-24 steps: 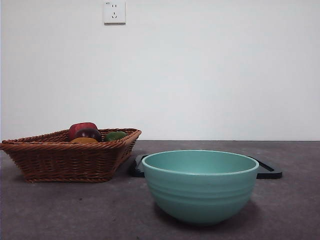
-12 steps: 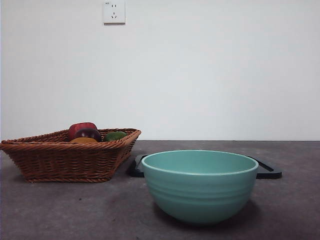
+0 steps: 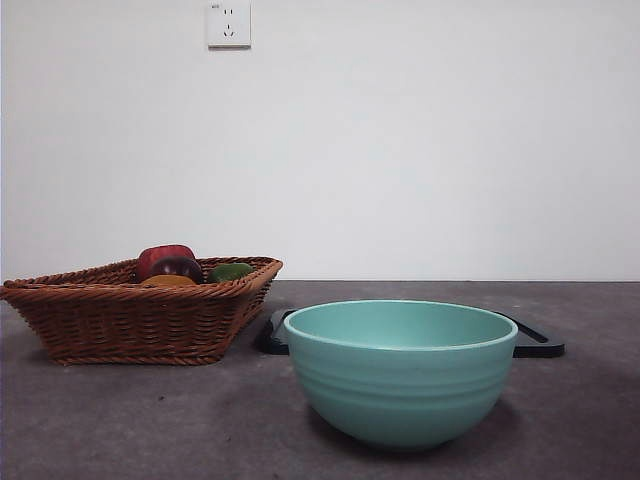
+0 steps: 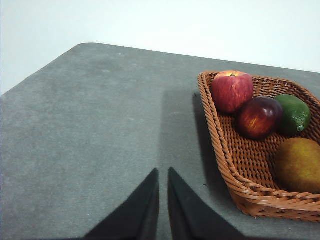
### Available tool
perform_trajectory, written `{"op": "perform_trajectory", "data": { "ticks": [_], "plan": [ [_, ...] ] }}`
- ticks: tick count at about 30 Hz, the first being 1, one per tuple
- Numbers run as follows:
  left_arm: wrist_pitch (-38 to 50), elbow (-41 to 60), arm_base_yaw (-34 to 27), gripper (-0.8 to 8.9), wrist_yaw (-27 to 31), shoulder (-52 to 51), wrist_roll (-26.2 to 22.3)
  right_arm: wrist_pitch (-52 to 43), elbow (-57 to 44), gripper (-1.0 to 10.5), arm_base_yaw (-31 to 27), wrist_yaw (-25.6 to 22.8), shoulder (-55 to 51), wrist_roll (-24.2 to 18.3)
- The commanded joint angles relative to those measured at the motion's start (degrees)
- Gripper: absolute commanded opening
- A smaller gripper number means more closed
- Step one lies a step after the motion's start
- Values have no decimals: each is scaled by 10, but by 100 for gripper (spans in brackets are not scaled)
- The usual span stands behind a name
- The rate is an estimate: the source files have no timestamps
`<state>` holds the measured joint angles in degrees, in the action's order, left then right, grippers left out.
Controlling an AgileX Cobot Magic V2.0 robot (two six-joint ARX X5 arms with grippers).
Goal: Pick up the wifruite, put it on the bowl, pick up the plate, put it on desk
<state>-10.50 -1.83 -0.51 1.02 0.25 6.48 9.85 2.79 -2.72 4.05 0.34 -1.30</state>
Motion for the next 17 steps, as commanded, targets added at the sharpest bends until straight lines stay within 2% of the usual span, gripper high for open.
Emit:
{"op": "perform_trajectory", "data": {
  "ticks": [1, 11, 17],
  "plan": [
    [-3, 12, 0, 27, 1, -1, -10, -11, -18, 23, 0, 3, -1, -4],
    [-3, 12, 0, 27, 1, -1, -10, 5, -22, 23, 0, -2, -1, -10],
    [-3, 12, 0, 27, 1, -1, -10, 5, -22, 23, -1, -30, -1, 7]
  ]
}}
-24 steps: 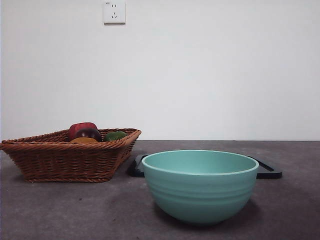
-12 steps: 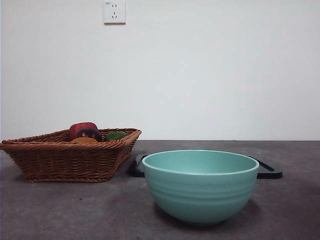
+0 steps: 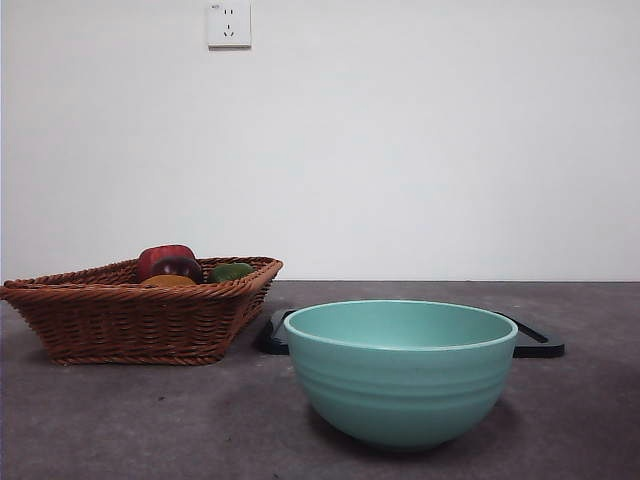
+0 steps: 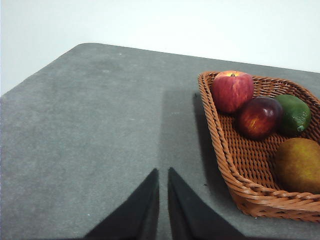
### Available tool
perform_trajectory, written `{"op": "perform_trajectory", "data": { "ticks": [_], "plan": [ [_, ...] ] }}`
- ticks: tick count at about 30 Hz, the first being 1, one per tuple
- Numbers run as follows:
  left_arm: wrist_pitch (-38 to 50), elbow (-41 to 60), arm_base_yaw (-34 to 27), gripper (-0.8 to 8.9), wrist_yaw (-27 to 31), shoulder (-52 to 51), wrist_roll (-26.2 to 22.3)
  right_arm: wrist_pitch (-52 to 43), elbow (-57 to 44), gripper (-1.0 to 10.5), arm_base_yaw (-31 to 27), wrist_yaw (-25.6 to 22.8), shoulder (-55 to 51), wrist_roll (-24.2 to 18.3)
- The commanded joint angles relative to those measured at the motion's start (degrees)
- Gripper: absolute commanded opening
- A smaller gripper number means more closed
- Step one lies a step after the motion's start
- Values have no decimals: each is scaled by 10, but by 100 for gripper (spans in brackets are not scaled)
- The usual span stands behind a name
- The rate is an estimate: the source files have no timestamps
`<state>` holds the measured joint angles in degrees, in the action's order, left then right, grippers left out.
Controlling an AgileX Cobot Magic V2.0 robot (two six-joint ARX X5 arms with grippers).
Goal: Pick up the wifruite, put it on the bowl, pick up the plate, put it on desk
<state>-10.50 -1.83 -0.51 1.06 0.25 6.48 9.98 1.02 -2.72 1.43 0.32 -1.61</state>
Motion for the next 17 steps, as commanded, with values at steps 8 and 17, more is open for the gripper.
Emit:
{"op": "perform_trajectory", "data": {
  "ticks": [8, 17],
  "plan": [
    [-3, 12, 0, 27, 1, -1, -10, -12, -4, 23, 0, 0, -1, 10],
    [-3, 12, 0, 27, 1, -1, -10, -12, -4, 23, 0, 0, -1, 10]
  ]
}}
